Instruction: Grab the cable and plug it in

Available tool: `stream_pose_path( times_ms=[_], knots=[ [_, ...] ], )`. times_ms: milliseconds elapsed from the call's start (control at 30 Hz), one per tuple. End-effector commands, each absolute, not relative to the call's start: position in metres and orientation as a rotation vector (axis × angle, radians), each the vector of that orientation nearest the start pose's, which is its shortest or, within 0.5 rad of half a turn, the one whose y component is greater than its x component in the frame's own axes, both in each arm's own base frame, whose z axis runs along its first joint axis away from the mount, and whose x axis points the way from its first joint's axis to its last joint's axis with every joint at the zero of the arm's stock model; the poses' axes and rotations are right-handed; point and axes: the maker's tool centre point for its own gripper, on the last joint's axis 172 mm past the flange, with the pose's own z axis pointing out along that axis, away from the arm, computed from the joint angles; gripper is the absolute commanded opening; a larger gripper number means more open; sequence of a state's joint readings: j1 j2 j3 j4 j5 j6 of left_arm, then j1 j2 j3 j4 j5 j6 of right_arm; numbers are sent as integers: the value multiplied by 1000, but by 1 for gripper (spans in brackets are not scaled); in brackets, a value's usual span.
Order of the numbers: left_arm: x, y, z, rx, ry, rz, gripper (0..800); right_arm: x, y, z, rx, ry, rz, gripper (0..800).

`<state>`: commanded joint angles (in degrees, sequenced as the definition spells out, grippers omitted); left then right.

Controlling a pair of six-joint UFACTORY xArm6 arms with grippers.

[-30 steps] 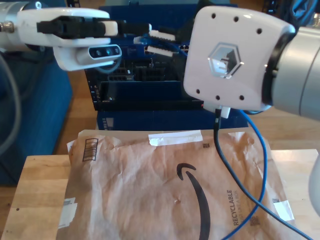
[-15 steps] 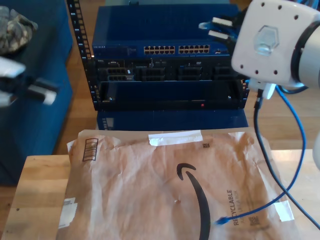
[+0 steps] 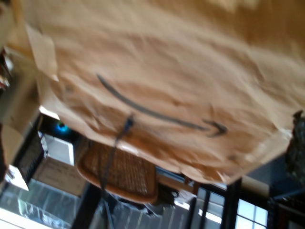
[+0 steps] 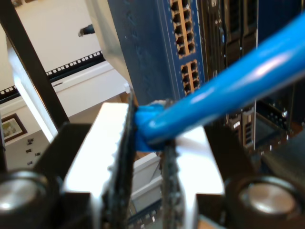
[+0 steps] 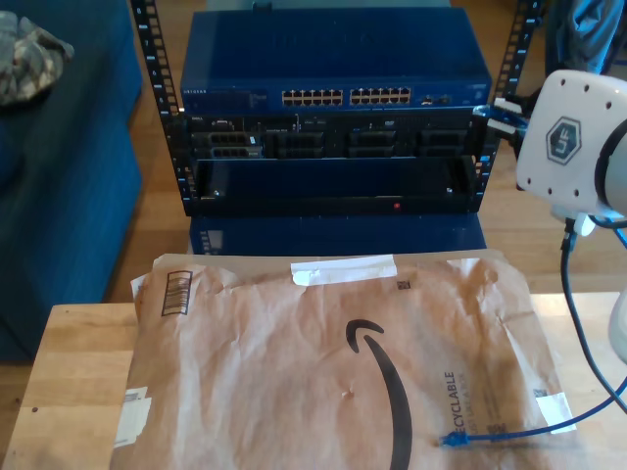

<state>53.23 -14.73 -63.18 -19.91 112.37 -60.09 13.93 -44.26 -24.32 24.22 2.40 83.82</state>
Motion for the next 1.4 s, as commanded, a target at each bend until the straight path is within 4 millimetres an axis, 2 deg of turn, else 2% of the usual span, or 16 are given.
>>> stream_pose_path(
  times_ms=[133,233,333,500,700,767,867,1000,1100,1267,1400],
  knots=[
    [192,152,304,1503,2171,-814,798,455,83,404,-1404,1483,-650,4],
    [152,162,289,1490,2150,-795,798,453,83,395,-1418,1492,-647,4],
    [109,156,274,1557,2126,-814,798,452,82,388,-1423,1501,-645,4],
    [66,149,248,1565,2090,-877,798,450,81,381,-1430,1508,-641,4],
    [19,137,178,1523,2136,-911,799,443,81,366,-1447,1519,-632,4],
    [11,129,157,1561,2099,-893,799,443,81,362,-1451,1524,-629,4],
    [1,121,126,1545,2130,-850,799,442,82,361,-1453,1526,-626,4],
    [-5,126,125,1642,2103,-787,799,440,81,353,-1460,1536,-620,4],
    [-10,122,123,1645,2070,-758,799,440,81,350,-1463,1539,-618,4],
    [-20,121,102,1598,2130,-686,799,439,81,349,-1468,1539,-618,4],
    [-21,121,98,1662,2084,-635,799,439,82,349,-1468,1538,-616,4]
  ],
)
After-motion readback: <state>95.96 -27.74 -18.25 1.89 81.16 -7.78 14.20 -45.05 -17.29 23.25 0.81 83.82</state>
